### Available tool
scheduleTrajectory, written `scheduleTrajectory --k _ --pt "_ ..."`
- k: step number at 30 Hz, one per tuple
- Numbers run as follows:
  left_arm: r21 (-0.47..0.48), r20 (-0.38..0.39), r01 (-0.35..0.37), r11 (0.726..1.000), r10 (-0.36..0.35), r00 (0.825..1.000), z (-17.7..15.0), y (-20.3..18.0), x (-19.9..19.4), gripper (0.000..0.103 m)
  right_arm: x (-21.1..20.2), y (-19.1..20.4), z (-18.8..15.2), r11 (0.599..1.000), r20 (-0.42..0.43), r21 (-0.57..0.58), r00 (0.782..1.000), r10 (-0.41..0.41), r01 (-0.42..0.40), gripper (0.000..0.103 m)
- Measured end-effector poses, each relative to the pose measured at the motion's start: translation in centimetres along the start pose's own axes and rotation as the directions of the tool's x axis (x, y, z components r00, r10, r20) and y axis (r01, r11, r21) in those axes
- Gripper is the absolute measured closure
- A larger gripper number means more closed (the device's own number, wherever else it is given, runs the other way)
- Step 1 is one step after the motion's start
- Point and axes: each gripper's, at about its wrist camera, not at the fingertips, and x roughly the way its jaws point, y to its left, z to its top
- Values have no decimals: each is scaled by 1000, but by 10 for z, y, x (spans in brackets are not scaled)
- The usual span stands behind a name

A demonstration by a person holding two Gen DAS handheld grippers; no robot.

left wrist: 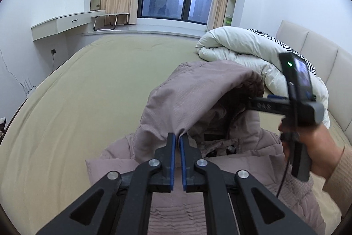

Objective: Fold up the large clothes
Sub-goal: 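Fold the hood down onto the coat body with the left gripper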

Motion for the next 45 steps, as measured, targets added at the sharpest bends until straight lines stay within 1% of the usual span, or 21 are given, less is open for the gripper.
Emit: scheduleTrajectory --k 2,3,4,6,9,11,17,20,23,24,25,26,27,28,31,33,34,37,39,43,45 --pt "-1 -2 -11 1000 11 1000 5 4 9 98 22 6 17 999 -41 -43 999 -5 4 36" --pt "-5 -3 -15 1000 15 1000 7 6 13 98 34 10 24 996 -68 -83 997 -27 21 80" --pt "-7 -3 -17 1000 17 1000 10 8 16 98 43 13 29 993 -95 -108 993 -65 55 92" --pt "-7 2 -16 1000 16 1000 14 9 20 98 45 6 38 998 -76 -51 996 -47 43 95" --pt "-22 7 -10 1000 10 1000 13 13 18 98 14 -9 39 998 23 59 999 33 -35 97" --pt "-45 1 -1 999 1 1000 7 18 14 98 -17 -11 31 996 82 52 995 63 -67 97" --pt "-98 -9 67 993 -69 998 -29 28 -25 98 -136 -14 -52 996 239 24 968 82 -90 97" --pt "-131 -67 114 985 -123 990 -63 30 -39 97 -159 -20 -106 994 236 42 967 93 -106 95" --pt "-191 -158 110 975 -141 977 -105 31 -49 97 -153 -31 -157 987 125 116 988 96 -111 86" --pt "-198 -181 108 974 -144 973 -117 31 -53 97 -155 -35 -174 980 106 152 988 114 -129 82" --pt "-205 -201 104 973 -146 969 -128 31 -58 96 -160 -37 -191 972 99 185 987 128 -145 67" --pt "-214 -218 95 972 -142 966 -138 31 -64 94 -165 -38 -205 969 91 200 988 127 -143 51" --pt "-220 -231 94 971 -146 962 -144 31 -68 93 -171 -40 -215 966 86 214 988 126 -142 24" --pt "-223 -240 93 970 -147 960 -146 31 -72 93 -179 -43 -227 957 97 242 986 139 -158 23" --pt "-200 -198 105 974 -145 969 -128 25 -85 93 -202 -49 -246 944 105 269 980 171 -193 23" --pt "-163 -137 124 979 -147 980 -99 16 -93 93 -222 -48 -240 949 157 233 971 179 -213 26" --pt "-139 -108 137 981 -153 982 -83 10 -95 93 -230 -46 -233 949 170 212 965 201 -235 39" --pt "-78 -59 176 981 -180 982 -39 -8 -85 88 -249 -33 -197 960 169 134 960 222 -246 66" --pt "-24 -45 175 984 -176 983 -18 -21 -75 88 -243 -31 -166 962 159 103 959 234 -252 70" --pt "34 -149 142 989 -135 979 -1 -36 -22 88 -216 -17 -132 972 89 44 970 226 -230 70" --pt "44 -217 104 994 -92 972 -15 -34 6 88 -186 -13 -124 971 4 51 973 233 -232 70"
